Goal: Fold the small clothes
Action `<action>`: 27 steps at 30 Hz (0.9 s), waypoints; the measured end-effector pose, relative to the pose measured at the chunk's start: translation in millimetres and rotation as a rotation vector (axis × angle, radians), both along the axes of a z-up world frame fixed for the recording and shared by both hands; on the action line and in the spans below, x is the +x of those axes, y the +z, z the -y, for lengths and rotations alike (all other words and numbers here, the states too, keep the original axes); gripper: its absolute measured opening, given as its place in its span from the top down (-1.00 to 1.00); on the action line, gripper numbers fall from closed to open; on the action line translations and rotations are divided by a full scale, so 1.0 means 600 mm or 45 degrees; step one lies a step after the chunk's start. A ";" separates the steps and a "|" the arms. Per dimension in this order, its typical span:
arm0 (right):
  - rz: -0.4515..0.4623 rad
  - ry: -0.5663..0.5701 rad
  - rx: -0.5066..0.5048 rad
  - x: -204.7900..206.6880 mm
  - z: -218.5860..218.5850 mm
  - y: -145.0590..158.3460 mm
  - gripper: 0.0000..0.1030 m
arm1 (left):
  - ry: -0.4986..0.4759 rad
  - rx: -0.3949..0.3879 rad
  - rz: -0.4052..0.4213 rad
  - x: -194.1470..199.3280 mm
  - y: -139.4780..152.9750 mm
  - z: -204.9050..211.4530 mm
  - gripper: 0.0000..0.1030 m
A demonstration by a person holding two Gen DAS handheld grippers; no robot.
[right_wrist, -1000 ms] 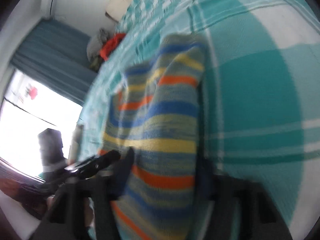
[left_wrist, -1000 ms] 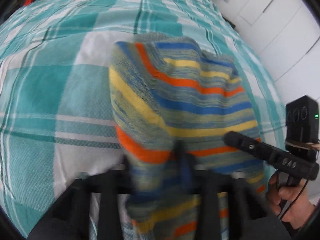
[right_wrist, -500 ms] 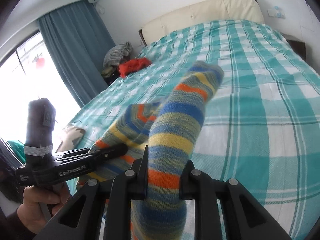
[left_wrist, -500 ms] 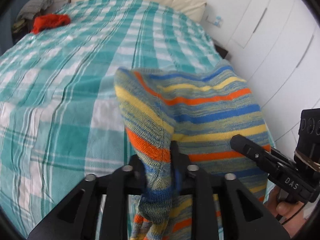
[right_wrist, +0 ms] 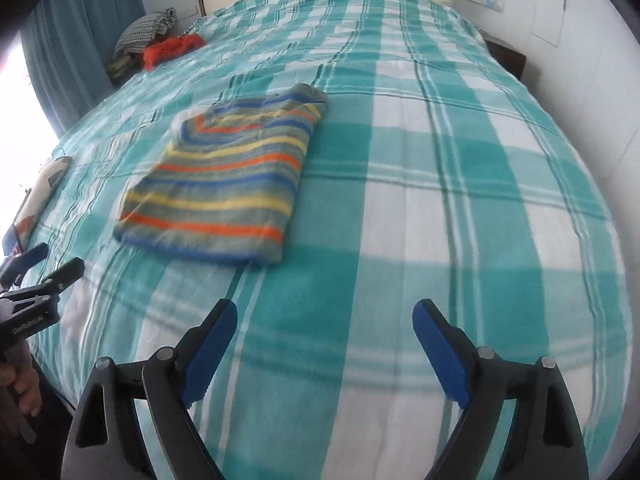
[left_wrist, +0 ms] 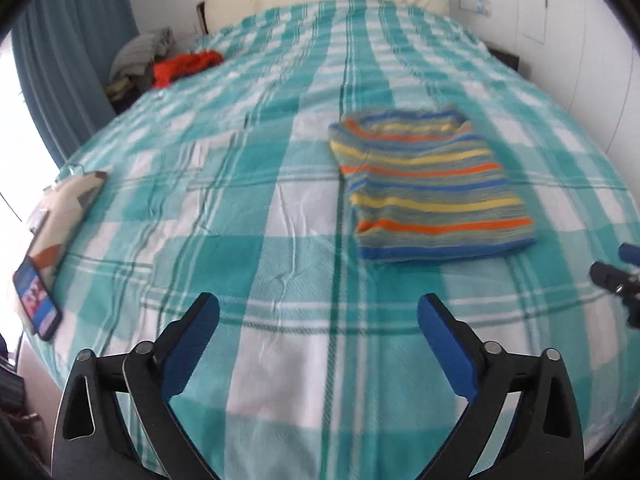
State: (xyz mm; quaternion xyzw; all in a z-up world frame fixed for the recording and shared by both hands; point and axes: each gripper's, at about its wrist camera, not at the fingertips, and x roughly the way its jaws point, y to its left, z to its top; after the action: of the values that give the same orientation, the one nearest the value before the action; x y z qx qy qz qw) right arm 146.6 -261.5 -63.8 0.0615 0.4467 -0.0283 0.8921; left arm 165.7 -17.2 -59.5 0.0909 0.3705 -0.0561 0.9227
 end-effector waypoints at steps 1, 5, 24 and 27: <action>0.006 -0.014 0.005 -0.020 -0.004 0.010 -0.73 | -0.004 -0.020 0.031 -0.020 0.018 0.001 -0.98; 0.068 -0.042 -0.012 -0.090 -0.032 0.064 -0.73 | 0.011 -0.045 0.062 -0.059 0.064 0.008 -0.99; 0.234 -0.013 -0.182 -0.208 -0.098 0.181 -0.95 | 0.135 -0.006 0.010 -0.130 0.112 0.000 -0.99; 0.248 -0.017 -0.196 -0.215 -0.101 0.192 -0.95 | 0.109 0.004 -0.022 -0.128 0.112 0.007 -0.99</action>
State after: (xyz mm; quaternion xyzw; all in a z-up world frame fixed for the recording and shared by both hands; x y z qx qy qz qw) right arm 17.3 -201.0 51.6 -0.0018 0.3542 -0.0623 0.9331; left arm 88.9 -21.2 7.5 0.0760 0.3819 -0.0169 0.9209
